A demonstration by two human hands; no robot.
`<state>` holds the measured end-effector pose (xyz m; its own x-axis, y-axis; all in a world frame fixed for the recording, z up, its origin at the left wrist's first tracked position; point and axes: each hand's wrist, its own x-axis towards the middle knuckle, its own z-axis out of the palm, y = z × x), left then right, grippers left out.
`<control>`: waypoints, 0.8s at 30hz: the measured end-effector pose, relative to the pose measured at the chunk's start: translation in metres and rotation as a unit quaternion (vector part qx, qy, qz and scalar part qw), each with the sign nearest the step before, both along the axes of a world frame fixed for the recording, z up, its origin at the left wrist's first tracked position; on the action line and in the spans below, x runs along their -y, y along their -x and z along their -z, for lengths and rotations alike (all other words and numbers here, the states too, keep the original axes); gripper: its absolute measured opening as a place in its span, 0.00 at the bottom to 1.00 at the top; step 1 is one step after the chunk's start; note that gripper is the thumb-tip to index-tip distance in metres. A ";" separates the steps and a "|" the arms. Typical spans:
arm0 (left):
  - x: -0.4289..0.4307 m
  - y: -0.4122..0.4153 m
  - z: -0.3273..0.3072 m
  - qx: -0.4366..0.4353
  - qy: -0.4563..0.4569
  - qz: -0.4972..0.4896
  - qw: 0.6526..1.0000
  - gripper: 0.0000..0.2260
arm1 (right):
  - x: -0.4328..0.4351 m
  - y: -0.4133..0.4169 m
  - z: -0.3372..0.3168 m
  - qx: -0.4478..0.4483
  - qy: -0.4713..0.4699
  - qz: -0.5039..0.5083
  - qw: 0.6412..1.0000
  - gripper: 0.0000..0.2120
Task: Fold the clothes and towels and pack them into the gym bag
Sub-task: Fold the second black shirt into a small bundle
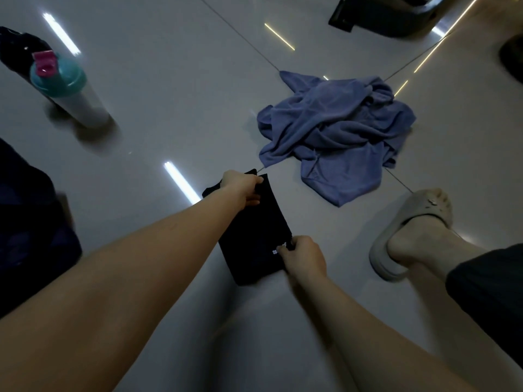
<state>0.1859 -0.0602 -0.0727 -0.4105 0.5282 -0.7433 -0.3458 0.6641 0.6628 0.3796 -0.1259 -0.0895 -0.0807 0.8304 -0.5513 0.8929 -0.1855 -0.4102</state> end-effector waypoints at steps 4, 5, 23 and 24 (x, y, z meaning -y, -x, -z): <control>0.009 -0.003 0.011 -0.129 -0.087 0.038 0.987 0.04 | -0.008 -0.003 -0.001 0.057 0.021 -0.011 0.998 0.19; 0.020 -0.001 0.013 -0.248 -0.113 0.104 0.957 0.06 | -0.012 -0.004 -0.004 0.067 0.029 -0.018 0.997 0.18; 0.111 0.006 0.074 -0.594 -0.046 0.485 0.640 0.42 | -0.032 0.021 0.004 0.054 -0.305 -0.378 0.872 0.33; 0.111 0.007 0.074 -0.590 -0.049 0.485 0.644 0.42 | -0.036 0.022 0.012 0.051 -0.291 -0.436 0.850 0.34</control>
